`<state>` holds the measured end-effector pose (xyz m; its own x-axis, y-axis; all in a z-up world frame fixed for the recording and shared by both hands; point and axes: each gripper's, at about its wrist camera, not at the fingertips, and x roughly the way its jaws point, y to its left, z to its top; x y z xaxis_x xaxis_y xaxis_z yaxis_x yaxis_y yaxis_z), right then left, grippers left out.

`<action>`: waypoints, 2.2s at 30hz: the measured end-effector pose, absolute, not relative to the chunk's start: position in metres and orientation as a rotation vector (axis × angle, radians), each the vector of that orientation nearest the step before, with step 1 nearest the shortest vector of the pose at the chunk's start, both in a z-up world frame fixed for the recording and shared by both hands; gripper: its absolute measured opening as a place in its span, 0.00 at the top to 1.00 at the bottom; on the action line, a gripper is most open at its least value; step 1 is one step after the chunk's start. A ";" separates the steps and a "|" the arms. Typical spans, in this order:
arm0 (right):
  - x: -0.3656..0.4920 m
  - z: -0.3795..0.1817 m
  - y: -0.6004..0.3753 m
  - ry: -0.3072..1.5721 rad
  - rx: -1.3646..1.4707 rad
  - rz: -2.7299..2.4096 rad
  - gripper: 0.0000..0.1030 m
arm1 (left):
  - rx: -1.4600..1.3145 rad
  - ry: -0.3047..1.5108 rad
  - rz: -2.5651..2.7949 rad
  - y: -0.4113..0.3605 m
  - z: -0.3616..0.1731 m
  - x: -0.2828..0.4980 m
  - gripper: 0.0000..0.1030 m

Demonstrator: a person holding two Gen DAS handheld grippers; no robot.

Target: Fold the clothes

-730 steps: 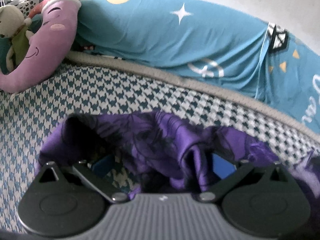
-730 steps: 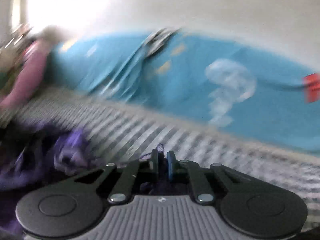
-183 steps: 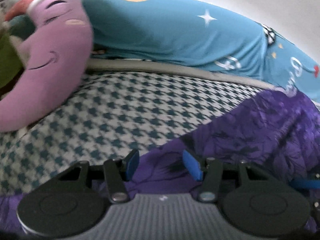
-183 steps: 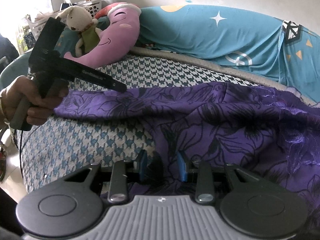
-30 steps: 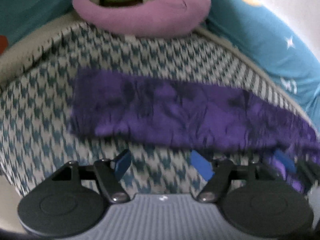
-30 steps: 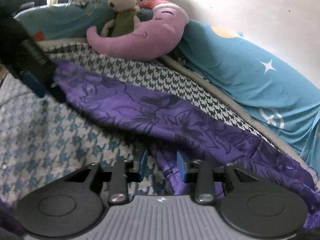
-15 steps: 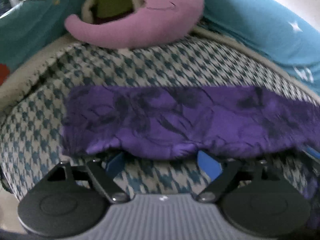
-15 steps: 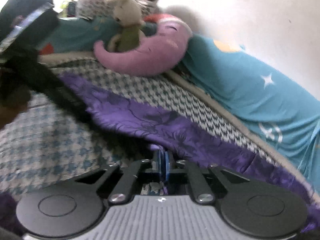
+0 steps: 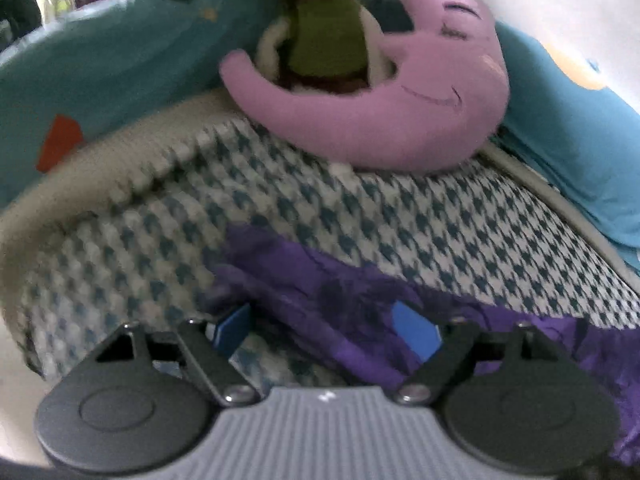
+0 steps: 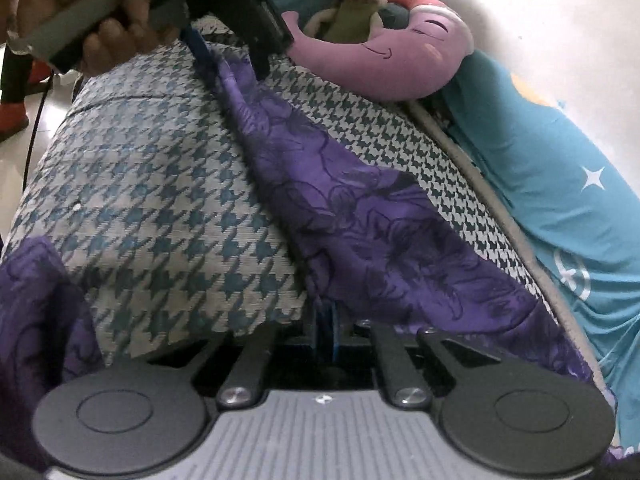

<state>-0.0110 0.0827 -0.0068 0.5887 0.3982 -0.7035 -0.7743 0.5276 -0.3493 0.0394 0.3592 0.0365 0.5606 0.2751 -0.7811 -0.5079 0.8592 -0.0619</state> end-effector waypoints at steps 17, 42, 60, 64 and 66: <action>-0.040 0.057 0.072 0.547 -0.367 0.737 0.77 | -0.443 0.895 0.499 0.417 0.026 0.012 0.16; -0.047 0.062 -0.014 0.670 -0.104 0.336 0.70 | -0.006 0.680 0.522 0.322 0.047 0.027 0.80; -0.048 0.067 -0.078 0.706 -0.025 0.160 0.69 | -0.204 0.758 0.497 0.314 0.056 0.042 0.59; -0.049 0.071 -0.088 0.698 0.001 0.136 0.69 | -0.213 0.763 0.377 0.281 0.063 0.046 0.56; -0.048 0.072 -0.093 0.698 0.012 0.127 0.69 | -0.208 0.765 0.308 0.260 0.065 0.049 0.55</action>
